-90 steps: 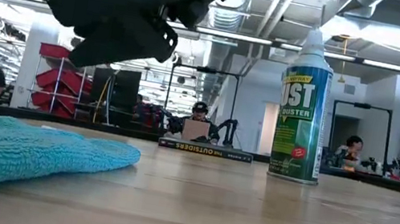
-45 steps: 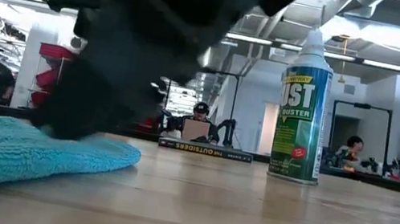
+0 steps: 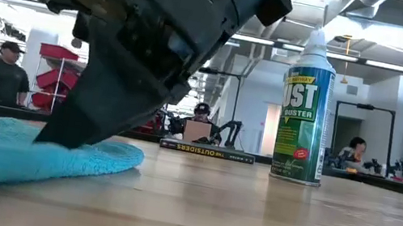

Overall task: Apply microfiber cloth
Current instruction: Wipe the front of the cellphone with the microfiber cloth

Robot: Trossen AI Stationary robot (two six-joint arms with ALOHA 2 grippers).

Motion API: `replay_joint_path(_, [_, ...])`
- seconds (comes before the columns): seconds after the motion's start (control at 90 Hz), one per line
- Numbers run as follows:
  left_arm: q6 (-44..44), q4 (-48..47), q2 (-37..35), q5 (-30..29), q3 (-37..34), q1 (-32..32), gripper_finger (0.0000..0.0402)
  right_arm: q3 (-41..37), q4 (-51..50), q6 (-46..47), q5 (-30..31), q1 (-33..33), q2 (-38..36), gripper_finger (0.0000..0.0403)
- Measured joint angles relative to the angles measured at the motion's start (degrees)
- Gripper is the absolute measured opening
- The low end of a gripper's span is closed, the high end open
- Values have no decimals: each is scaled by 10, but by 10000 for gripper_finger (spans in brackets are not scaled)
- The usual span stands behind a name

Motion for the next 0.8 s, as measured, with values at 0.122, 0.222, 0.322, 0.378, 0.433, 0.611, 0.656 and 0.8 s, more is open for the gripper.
replay_joint_path(0.122, [-1, 0, 0, 0, 0, 0, 6, 0, 2, -19, 3, -3, 0, 9])
replay_joint_path(0.222, [-1, 0, 0, 4, 0, 0, 6, 0, 0, -20, 8, -5, 0, 2])
replay_joint_path(0.322, [-1, 1, 0, 5, 0, 0, 6, -3, -6, -28, 31, -4, -16, 1])
replay_joint_path(0.378, [-4, 0, 0, 6, 0, 0, 6, -3, -4, -36, 43, -5, -34, 1])
replay_joint_path(0.433, [-7, 0, 0, 10, 0, 0, 6, -2, -8, -41, 59, -5, -60, 1])
replay_joint_path(0.611, [-15, 3, 0, 16, 0, 0, 6, -1, -24, -75, 141, 7, -131, 0])
replay_joint_path(0.656, [-22, 5, 0, 19, 0, 0, 6, -1, -25, -84, 164, 9, -147, 0])
replay_joint_path(0.8, [-53, 19, 1, 42, 0, -3, 6, 0, -39, -102, 226, 4, -183, 0])
